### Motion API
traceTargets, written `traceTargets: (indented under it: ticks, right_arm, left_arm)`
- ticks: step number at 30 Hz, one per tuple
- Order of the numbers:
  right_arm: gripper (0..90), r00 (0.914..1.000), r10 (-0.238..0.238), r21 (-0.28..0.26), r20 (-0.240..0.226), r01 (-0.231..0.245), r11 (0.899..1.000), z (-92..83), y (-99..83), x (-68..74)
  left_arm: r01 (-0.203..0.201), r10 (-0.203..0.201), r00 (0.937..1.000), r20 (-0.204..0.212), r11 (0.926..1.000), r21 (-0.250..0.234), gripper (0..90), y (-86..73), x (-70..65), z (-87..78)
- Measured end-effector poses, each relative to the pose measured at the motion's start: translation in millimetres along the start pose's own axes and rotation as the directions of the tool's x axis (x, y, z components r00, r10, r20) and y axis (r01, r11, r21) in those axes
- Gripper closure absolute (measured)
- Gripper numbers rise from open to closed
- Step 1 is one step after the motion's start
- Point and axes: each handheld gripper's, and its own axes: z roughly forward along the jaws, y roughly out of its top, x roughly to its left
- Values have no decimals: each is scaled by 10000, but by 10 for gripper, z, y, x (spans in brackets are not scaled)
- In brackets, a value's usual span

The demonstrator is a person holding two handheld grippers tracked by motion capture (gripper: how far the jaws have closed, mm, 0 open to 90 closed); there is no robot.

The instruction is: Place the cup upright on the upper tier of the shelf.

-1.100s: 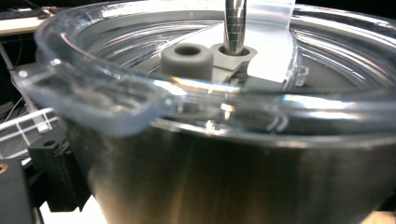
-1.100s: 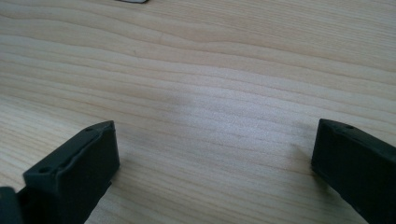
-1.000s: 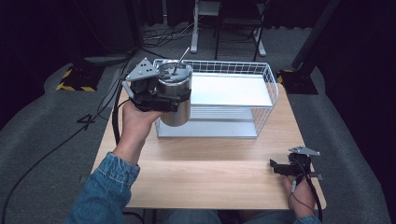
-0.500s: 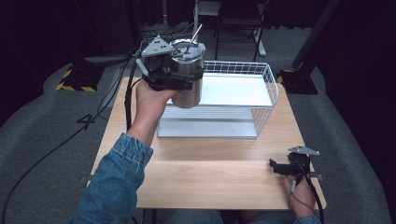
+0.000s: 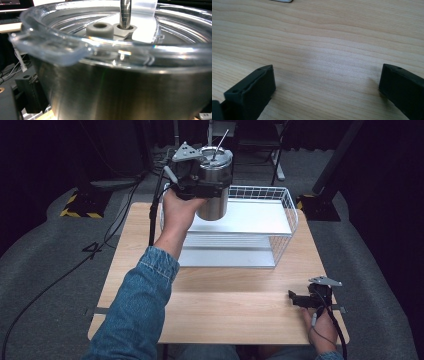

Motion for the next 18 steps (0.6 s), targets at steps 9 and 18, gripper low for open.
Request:
traceTargets:
  ticks: [9, 18]
  right_arm:
    - [7, 10000, 2, 1, -16, -2, 10000, 0, 0, -1]
    - [7, 10000, 1, 0, -15, -1, 10000, 0, 0, 0]
  left_arm:
    - [260, -259, 9993, -260, 9997, 15, 37, -76, 1, 410]
    - [138, -121, 9987, -500, 9993, 337, 37, -194, -43, 614]
